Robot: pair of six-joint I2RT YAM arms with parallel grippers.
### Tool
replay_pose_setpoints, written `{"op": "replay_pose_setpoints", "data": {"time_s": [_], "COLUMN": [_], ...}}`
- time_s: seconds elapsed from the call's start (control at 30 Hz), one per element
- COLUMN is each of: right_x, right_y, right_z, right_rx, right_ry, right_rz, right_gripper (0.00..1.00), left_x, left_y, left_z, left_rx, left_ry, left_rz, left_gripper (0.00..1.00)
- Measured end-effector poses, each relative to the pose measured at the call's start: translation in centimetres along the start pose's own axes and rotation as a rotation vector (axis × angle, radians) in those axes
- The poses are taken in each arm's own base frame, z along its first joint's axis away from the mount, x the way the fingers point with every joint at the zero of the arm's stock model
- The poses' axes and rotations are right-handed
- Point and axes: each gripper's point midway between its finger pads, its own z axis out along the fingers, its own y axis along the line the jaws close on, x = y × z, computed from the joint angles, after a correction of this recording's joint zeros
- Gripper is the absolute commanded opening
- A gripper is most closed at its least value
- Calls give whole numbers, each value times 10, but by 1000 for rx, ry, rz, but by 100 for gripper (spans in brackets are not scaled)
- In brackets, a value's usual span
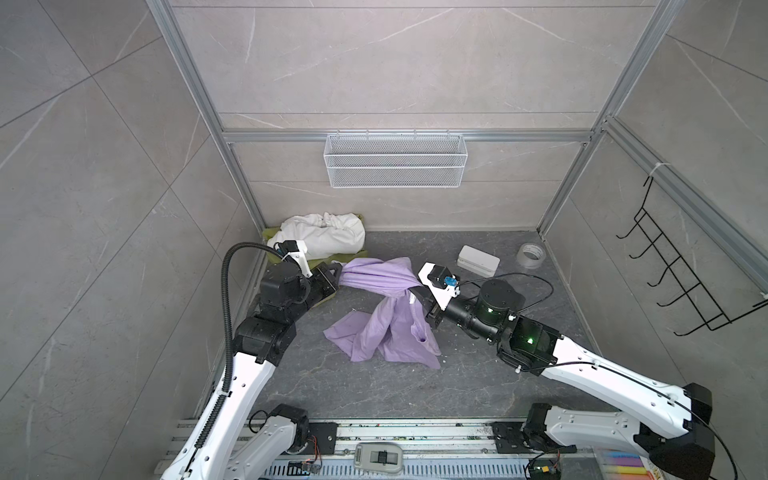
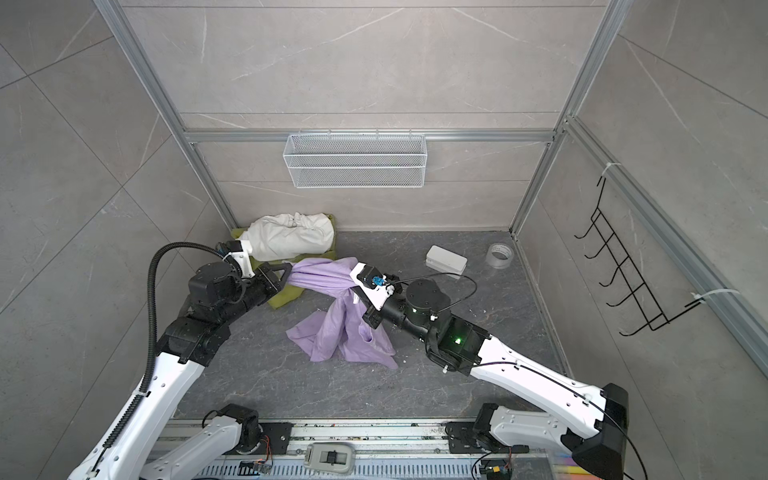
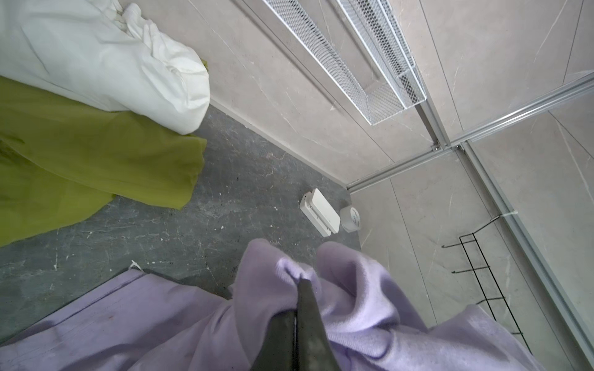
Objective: Pick out a specific cloth from the pile
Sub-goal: 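Pull the lavender cloth away from the pile with both grippers toward the robot, then lower the lavender cloth onto the open floor and open both grippers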
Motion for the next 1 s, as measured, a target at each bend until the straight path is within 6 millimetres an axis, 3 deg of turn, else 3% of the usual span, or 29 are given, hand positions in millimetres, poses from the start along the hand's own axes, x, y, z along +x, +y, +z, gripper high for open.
{"op": "replay_pose_setpoints", "data": {"time_s": [0.2, 0.3, 0.67, 0.83, 1.0], "right_x": [5, 16, 108, 148, 174], "right_y": [-3, -1, 11, 20, 29], "right_z": [-18, -27, -31, -33, -29], "right_rx": [6, 2, -10, -24, -39], "right_ry": [37, 64, 244, 318, 359], "right_rz": [-4, -1, 79, 129, 171], "right_gripper": [4, 4, 3, 3, 3], "left_x": [21, 36, 102, 121, 136], "left_y": [-7, -4, 53, 76, 95], "left_z": [-2, 0, 10, 8, 8], "left_rx": [24, 16, -145, -196, -245], "left_ry": [43, 77, 217, 249, 278], "left_rz": [10, 10, -12, -30, -41], "left_gripper": [0, 0, 0, 0, 0]}}
